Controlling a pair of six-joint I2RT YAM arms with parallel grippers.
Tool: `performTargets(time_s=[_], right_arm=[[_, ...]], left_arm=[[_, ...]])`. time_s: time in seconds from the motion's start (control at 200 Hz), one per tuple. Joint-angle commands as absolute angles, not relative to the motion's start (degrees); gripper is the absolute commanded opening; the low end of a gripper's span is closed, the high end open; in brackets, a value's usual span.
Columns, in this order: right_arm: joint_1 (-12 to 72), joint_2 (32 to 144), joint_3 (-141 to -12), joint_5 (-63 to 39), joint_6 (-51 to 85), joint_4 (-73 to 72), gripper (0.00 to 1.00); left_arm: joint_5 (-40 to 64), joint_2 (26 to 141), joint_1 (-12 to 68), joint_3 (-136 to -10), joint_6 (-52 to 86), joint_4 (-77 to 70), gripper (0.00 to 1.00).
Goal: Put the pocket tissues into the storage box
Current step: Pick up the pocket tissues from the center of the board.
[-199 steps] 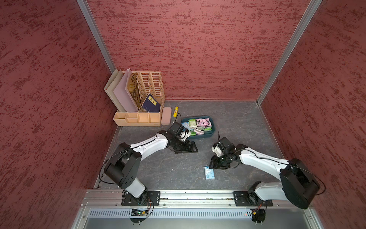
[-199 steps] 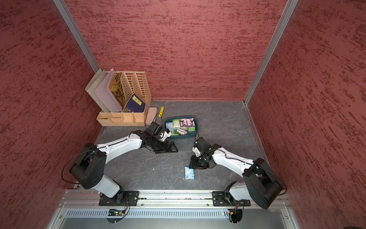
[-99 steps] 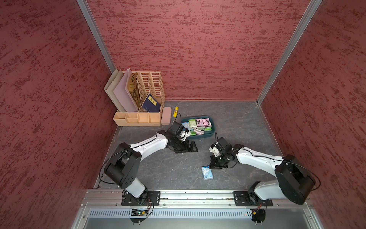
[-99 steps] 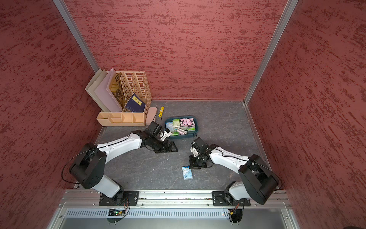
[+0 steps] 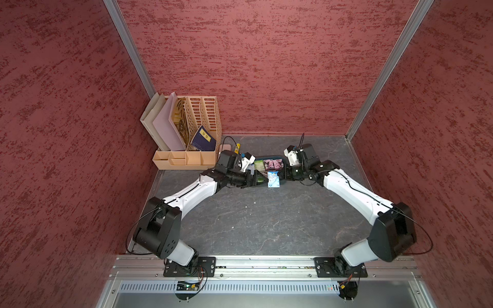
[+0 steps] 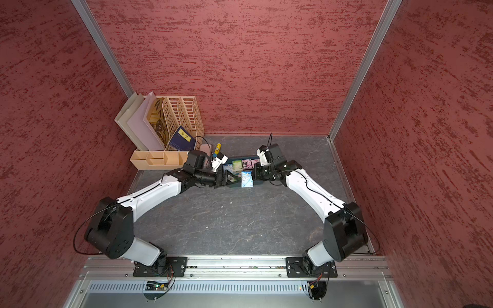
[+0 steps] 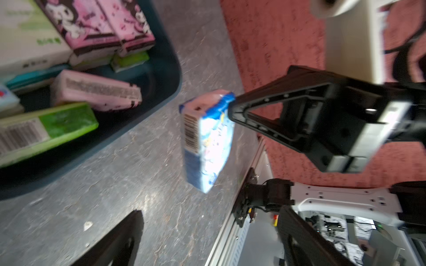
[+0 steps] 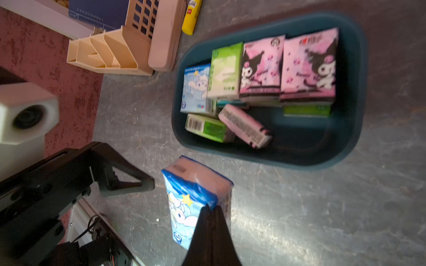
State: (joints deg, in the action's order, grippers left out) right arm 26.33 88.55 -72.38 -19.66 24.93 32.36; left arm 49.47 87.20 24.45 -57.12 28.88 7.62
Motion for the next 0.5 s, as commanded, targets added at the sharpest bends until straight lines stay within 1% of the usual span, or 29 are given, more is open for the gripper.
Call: performTargets(time_s=[0.0, 0.065, 0.21, 0.376, 0.496], right_arm=[[25.3, 91.7, -77.5, -22.2, 23.4, 30.9, 0.00], [25.1, 93.4, -80.7, -23.1, 23.6, 30.3, 0.00], [25.0, 96.2, -85.6, -25.5, 23.6, 30.0, 0.00], [25.0, 96.8, -86.6, -26.3, 24.0, 29.1, 0.00], [25.0, 96.5, -87.0, -27.5, 24.5, 28.6, 0.00]], left_arm=[[56.6, 86.6, 21.4, -54.6, 36.9, -10.3, 0.91], [56.1, 86.8, 20.8, -55.4, 37.1, -10.9, 0.90], [53.2, 87.9, 20.3, -58.9, 34.3, -5.5, 0.84], [52.0, 89.2, 20.3, -61.6, 32.2, -1.1, 0.78], [50.5, 89.4, 20.1, -62.0, 30.9, 1.1, 0.77]])
